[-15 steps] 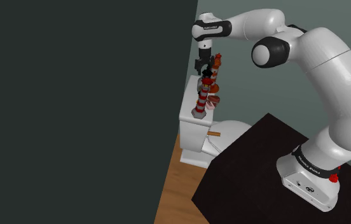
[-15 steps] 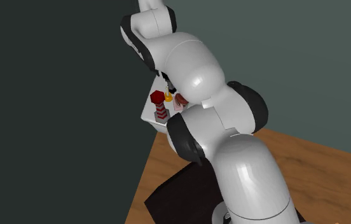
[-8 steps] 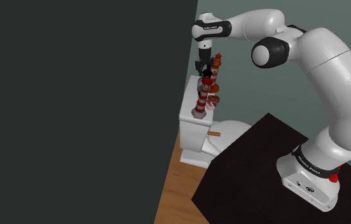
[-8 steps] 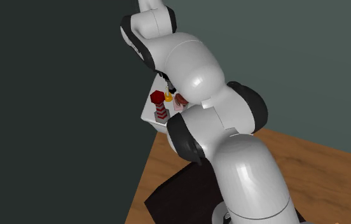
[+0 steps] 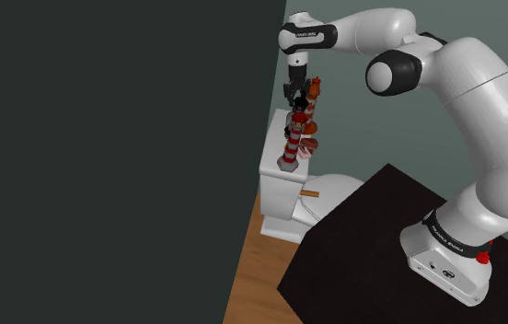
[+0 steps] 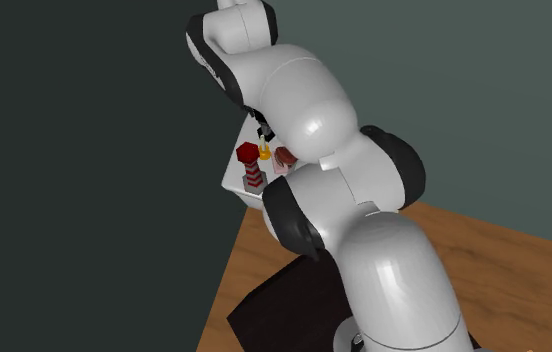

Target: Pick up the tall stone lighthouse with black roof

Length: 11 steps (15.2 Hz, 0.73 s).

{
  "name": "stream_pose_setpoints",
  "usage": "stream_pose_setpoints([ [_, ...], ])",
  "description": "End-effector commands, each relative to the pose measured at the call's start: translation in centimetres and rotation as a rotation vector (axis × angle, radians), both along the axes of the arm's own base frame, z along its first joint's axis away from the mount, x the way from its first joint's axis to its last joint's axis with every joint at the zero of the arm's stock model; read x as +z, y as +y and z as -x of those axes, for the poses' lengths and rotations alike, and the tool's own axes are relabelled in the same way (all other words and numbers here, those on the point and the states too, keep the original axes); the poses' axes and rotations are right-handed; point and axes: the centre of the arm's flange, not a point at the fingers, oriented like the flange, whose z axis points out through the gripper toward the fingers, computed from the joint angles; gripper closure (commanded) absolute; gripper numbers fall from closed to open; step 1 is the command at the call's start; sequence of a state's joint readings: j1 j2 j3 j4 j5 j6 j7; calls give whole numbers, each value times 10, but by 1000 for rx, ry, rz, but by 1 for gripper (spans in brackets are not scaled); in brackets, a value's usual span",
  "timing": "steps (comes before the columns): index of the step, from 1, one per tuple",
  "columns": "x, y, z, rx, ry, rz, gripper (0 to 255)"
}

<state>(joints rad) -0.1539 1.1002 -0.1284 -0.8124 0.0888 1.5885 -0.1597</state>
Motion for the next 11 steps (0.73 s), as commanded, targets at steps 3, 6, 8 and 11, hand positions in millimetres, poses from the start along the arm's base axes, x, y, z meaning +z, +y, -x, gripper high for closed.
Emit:
stream_pose_setpoints([
  [3, 22, 0, 0, 0, 0, 0, 255],
  [6, 37, 0, 0, 0, 0, 0, 255],
  [8, 48, 0, 0, 0, 0, 0, 255],
  [11, 59, 0, 0, 0, 0, 0, 255],
])
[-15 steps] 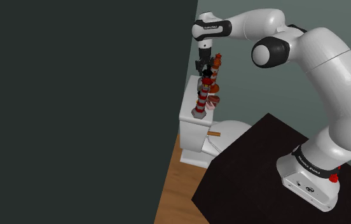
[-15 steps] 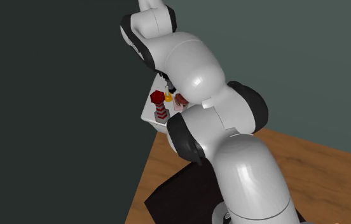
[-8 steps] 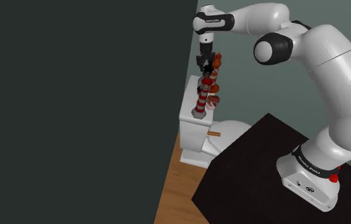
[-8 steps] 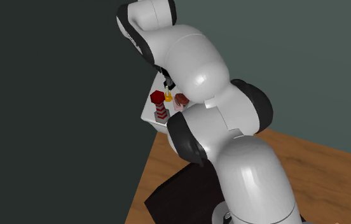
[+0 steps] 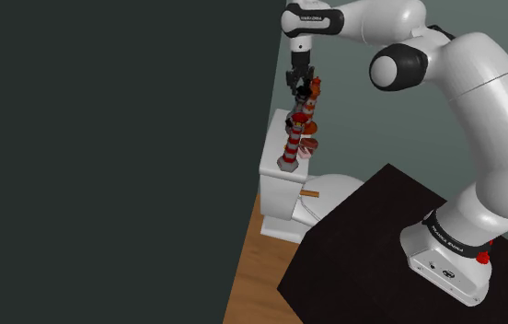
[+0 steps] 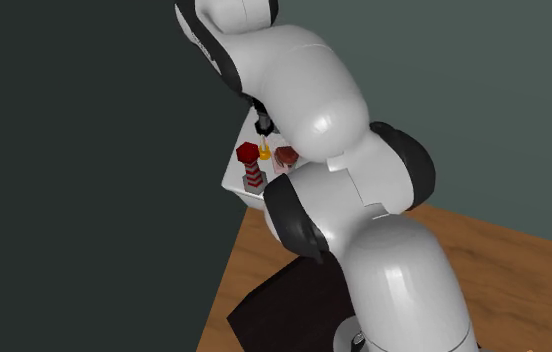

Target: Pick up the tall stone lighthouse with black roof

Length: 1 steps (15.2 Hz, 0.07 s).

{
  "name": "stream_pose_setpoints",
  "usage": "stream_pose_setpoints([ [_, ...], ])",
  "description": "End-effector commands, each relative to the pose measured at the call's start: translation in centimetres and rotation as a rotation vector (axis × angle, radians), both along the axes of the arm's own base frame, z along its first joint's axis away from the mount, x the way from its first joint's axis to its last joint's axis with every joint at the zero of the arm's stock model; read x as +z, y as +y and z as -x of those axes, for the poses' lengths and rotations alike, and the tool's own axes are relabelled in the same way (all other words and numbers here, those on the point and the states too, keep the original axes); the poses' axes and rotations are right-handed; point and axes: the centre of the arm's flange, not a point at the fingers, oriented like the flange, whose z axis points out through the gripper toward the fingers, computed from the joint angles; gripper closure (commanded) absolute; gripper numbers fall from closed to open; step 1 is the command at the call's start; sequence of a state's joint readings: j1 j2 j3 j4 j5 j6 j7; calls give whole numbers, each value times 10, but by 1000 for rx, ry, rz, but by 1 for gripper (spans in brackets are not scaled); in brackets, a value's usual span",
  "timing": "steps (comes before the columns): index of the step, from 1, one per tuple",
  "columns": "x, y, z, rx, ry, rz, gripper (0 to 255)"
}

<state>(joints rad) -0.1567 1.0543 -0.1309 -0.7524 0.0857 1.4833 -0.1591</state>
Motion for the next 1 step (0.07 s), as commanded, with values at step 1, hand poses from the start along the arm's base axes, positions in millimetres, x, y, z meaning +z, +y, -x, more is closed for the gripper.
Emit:
stream_pose_setpoints([
  [1, 3, 0, 0, 0, 0, 0, 255],
])
